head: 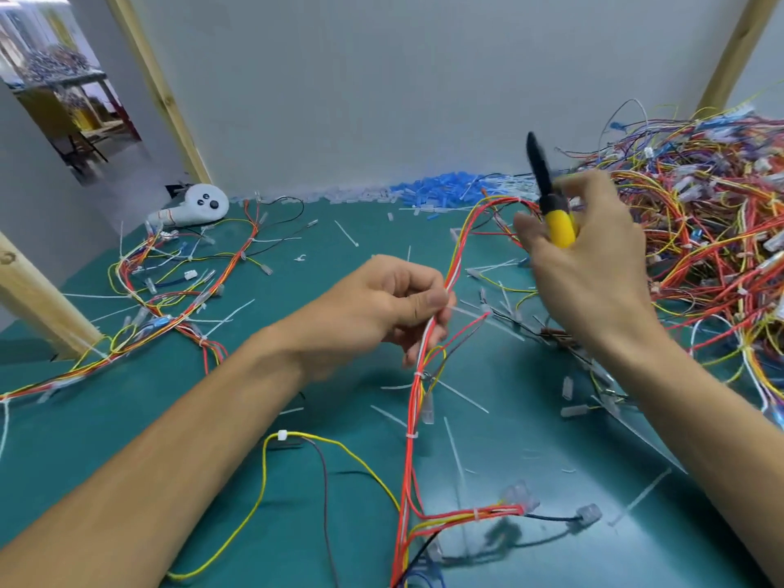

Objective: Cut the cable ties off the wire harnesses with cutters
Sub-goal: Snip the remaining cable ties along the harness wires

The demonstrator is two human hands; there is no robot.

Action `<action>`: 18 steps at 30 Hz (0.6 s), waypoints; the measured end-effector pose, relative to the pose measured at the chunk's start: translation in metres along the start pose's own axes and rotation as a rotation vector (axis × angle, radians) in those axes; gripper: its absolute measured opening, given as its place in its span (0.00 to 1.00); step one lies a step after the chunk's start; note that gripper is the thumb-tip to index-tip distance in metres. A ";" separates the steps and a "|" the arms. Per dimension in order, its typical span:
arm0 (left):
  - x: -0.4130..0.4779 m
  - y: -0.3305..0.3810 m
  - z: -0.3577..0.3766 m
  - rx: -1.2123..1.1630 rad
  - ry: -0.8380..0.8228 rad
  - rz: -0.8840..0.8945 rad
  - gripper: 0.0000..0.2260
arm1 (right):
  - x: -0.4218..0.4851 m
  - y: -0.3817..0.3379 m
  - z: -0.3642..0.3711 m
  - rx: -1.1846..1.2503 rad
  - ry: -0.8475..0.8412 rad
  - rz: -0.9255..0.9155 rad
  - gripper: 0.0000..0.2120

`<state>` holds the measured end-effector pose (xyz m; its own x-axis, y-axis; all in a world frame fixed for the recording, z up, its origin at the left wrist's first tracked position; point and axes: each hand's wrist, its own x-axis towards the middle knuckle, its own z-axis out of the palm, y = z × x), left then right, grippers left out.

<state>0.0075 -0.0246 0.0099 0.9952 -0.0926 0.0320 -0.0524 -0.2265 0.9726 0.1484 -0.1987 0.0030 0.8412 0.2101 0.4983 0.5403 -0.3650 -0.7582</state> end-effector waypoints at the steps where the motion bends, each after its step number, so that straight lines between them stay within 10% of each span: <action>1: 0.001 -0.002 0.002 -0.035 -0.006 -0.008 0.11 | -0.004 -0.002 0.001 -0.013 -0.008 -0.067 0.17; 7: 0.006 0.002 -0.005 -0.472 0.129 0.010 0.04 | -0.017 -0.006 0.007 -0.188 -0.244 -0.441 0.22; 18: 0.006 0.004 -0.005 -0.520 0.167 0.012 0.10 | -0.017 -0.005 0.002 -0.350 -0.296 -0.605 0.12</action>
<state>0.0134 -0.0207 0.0153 0.9966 0.0723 0.0388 -0.0580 0.2866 0.9563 0.1316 -0.1986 -0.0031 0.3977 0.6817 0.6141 0.9123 -0.3649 -0.1858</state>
